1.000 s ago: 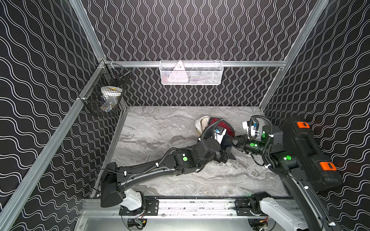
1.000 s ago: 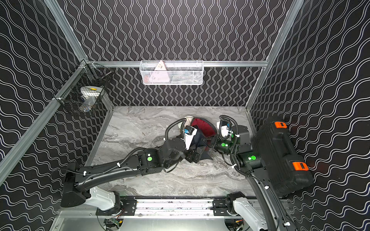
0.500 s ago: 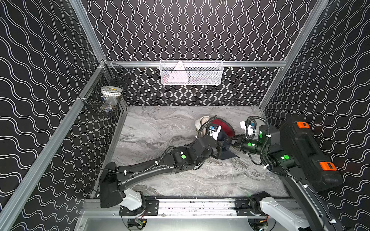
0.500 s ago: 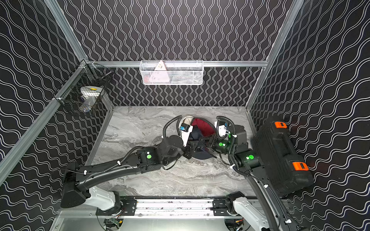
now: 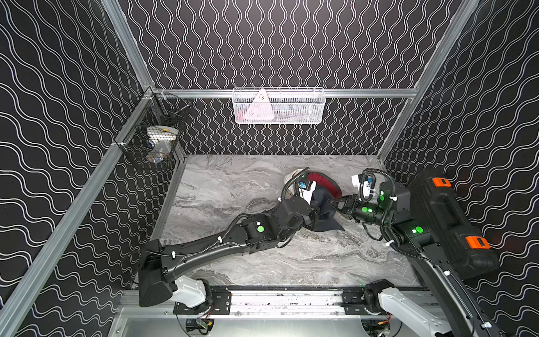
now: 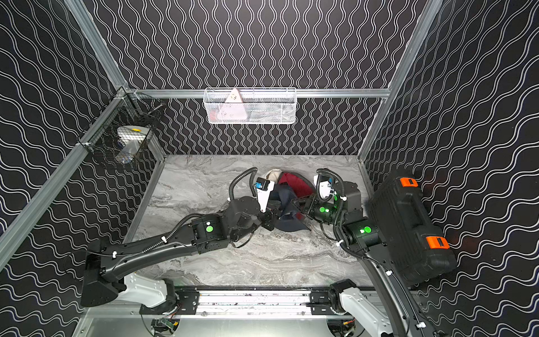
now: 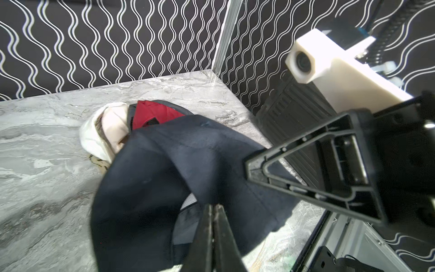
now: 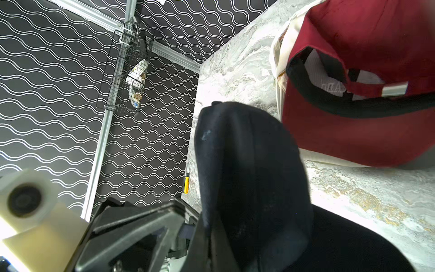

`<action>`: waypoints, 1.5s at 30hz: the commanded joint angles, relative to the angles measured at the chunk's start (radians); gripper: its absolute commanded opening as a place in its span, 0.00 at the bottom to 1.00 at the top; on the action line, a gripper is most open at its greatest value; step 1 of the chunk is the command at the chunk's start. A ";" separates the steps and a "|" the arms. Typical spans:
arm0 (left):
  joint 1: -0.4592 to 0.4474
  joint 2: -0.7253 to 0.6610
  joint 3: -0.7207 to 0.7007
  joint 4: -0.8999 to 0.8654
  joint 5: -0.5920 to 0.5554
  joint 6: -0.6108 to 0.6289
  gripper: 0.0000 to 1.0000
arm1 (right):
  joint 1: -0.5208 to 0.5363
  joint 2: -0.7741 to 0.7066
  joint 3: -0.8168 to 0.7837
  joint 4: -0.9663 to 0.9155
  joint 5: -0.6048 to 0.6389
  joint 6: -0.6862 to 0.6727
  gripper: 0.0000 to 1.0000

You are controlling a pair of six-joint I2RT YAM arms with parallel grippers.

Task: Open the adjustable buckle of the baseball cap
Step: Open the adjustable buckle on the baseball cap.

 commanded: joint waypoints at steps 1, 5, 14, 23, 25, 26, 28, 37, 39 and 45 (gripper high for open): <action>0.004 -0.025 -0.010 -0.001 -0.033 -0.013 0.00 | 0.000 -0.010 0.004 0.021 0.021 0.012 0.00; 0.012 -0.048 -0.020 -0.016 -0.047 -0.019 0.00 | 0.001 -0.010 0.009 0.007 0.029 0.000 0.00; 0.021 -0.138 -0.059 -0.061 -0.085 -0.021 0.00 | 0.001 0.005 0.041 -0.006 0.047 -0.009 0.00; 0.045 -0.203 -0.117 -0.062 -0.083 -0.028 0.00 | 0.002 0.021 0.039 0.009 0.038 0.010 0.00; 0.053 -0.216 -0.130 -0.062 -0.078 -0.032 0.00 | 0.001 0.020 0.039 0.009 0.042 0.011 0.00; 0.060 -0.220 -0.135 -0.064 -0.073 -0.034 0.00 | 0.002 0.016 0.036 0.010 0.046 0.012 0.00; 0.069 -0.226 -0.140 -0.070 -0.067 -0.035 0.00 | 0.001 0.013 0.031 0.015 0.048 0.017 0.00; 0.109 -0.265 -0.173 -0.085 -0.068 -0.038 0.00 | 0.002 0.036 0.041 0.031 0.027 0.017 0.00; 0.121 -0.271 -0.183 -0.079 -0.056 -0.041 0.00 | 0.001 0.036 0.041 0.035 0.024 0.019 0.00; 0.123 -0.259 -0.168 -0.025 0.025 0.032 0.41 | 0.001 0.063 0.061 0.052 0.004 0.053 0.00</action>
